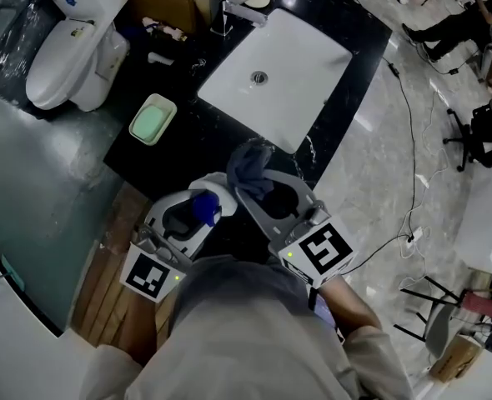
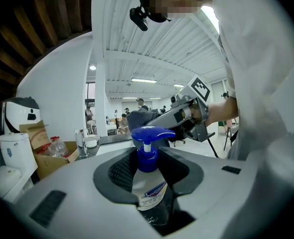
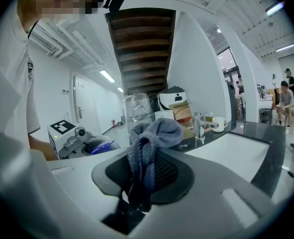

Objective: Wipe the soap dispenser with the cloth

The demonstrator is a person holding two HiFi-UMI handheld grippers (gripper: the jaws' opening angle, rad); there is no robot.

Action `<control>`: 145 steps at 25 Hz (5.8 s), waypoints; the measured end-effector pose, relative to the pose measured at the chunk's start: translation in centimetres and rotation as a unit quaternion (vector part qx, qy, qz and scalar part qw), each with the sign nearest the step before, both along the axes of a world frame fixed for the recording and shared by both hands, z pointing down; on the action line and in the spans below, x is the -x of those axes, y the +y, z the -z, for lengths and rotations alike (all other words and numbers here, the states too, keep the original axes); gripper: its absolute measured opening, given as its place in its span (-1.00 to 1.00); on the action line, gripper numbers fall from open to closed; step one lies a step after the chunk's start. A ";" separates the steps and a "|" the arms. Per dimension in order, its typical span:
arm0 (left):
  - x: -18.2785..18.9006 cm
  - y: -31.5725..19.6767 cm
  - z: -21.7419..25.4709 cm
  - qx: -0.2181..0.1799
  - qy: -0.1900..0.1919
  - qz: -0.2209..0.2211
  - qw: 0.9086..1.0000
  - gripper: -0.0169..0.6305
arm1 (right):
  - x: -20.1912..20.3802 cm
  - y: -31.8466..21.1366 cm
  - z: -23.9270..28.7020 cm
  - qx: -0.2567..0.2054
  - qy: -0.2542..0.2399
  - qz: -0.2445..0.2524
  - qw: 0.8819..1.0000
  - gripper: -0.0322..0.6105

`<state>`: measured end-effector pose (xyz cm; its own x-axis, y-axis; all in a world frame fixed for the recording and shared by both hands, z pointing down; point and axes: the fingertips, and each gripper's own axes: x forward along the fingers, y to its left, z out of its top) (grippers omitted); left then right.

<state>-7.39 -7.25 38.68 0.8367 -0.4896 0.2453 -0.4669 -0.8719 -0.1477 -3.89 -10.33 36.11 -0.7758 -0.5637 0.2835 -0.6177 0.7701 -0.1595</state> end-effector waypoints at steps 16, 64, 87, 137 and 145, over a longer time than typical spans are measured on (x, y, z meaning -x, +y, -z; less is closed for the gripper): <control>1.4 1.0 -0.4 0.003 0.016 0.018 1.000 -0.55 | 3.0 0.9 -2.3 0.025 0.011 0.057 0.998 -0.67; 1.8 1.5 -0.7 0.015 0.029 0.006 0.999 -0.55 | 1.4 0.3 -7.4 0.075 0.037 0.025 0.996 -0.67; 1.9 1.3 -0.7 0.015 0.034 0.002 0.999 -0.55 | 1.2 0.1 -11.7 0.111 0.070 0.026 0.991 -0.67; 2.1 1.0 -0.9 0.026 0.047 0.002 0.999 -0.55 | 2.6 -1.4 -14.4 0.210 0.082 0.110 0.968 -0.67; 2.0 0.9 -0.7 0.025 0.049 0.001 0.999 -0.55 | 2.8 -1.4 -14.0 0.210 0.085 0.121 0.967 -0.67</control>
